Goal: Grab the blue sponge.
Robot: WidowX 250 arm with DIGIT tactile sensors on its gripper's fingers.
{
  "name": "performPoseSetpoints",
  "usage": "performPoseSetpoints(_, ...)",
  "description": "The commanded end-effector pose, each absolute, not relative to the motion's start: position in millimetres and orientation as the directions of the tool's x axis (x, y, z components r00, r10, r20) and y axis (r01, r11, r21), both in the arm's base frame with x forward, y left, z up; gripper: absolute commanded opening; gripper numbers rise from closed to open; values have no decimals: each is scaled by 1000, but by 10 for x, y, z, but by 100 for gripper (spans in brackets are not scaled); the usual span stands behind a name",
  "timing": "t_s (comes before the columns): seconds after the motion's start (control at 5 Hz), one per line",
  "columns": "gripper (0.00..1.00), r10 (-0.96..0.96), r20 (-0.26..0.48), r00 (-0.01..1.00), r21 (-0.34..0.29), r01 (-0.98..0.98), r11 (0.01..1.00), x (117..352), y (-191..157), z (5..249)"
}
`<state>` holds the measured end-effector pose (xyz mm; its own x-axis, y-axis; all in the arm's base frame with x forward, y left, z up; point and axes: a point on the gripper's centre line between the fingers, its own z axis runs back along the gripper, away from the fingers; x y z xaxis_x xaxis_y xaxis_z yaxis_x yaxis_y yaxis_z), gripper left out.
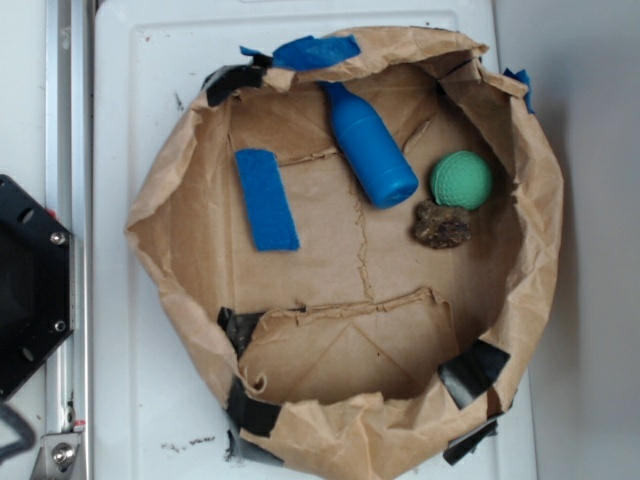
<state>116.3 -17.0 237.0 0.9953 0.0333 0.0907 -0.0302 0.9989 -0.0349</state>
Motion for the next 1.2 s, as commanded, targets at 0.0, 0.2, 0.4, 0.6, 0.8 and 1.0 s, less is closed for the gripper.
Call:
performPoseSetpoints(0.0, 100, 33, 91, 995, -35, -30, 999, 1163, -170, 2370)
performPoseSetpoints(0.2, 100, 56, 81, 995, -43, -53, 998, 1477, -96, 2352)
performPoseSetpoints(0.4, 100, 26, 98, 995, -12, -25, 1000, 1678, -40, 2257)
performPoseSetpoints(0.6, 100, -218, 65, 974, -48, 221, 974, 1759, -91, 2106)
performPoseSetpoints(0.8, 100, -447, 104, 888, -102, 457, 884, 1770, -102, 2013)
performPoseSetpoints(1.0, 100, -447, 104, 888, -102, 457, 884, 1770, -102, 2013)
